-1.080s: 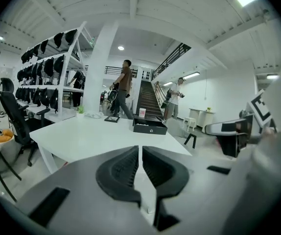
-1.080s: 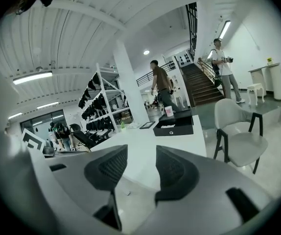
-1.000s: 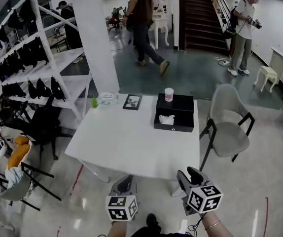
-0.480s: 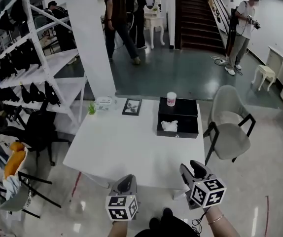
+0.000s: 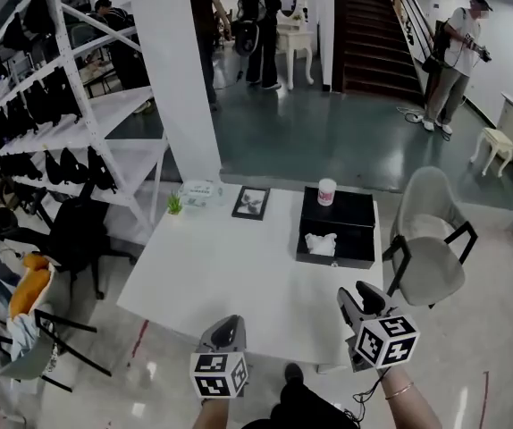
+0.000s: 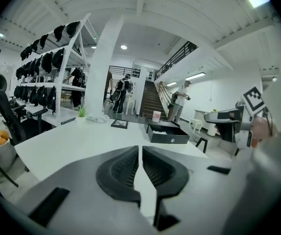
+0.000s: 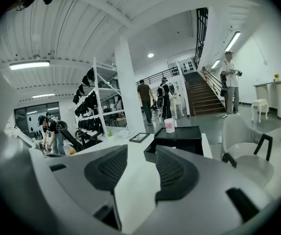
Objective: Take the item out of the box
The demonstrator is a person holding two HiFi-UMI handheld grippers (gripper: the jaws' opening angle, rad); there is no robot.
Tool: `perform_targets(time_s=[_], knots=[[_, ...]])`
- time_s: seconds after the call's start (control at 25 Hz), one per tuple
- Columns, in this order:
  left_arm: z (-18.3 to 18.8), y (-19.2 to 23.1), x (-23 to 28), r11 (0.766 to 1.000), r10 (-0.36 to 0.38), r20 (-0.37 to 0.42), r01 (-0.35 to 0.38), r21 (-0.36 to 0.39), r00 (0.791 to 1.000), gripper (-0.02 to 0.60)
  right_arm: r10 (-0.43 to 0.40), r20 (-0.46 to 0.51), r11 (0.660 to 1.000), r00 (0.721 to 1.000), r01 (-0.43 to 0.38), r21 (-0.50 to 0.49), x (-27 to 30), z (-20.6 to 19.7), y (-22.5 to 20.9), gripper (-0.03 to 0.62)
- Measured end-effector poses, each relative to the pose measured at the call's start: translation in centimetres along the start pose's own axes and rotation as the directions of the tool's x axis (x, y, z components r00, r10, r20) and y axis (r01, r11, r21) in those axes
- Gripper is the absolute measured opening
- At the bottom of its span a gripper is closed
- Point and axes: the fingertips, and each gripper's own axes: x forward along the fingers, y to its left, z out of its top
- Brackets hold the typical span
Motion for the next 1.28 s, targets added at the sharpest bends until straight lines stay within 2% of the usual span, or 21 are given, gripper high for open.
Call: perform_targets(time_s=[0.4,0.8,1.28], knots=[[2.5,1.4,5.2,0.999,0.052,-0.003,-0.052,-0.004,0.999,0.023,0.051,-0.039,0.998,0.998,-0.053,-0.038,7.3,2.2,-3.2,0.179],[4.3,3.0,8.0,0.993,0.117,-0.009,-0.117,-0.022,0.993,0.023,0.104,-0.079,0.992,0.991,-0.109,-0.064,12.8,3.9,-5.1,0.179],[4.4,4.3,10.0,0.985,0.167,-0.035,-0.168,-0.035,0.985,0.023,0.13,-0.163,0.981,0.978,-0.15,-0.119,18.0,3.2,-6.8,0.179]])
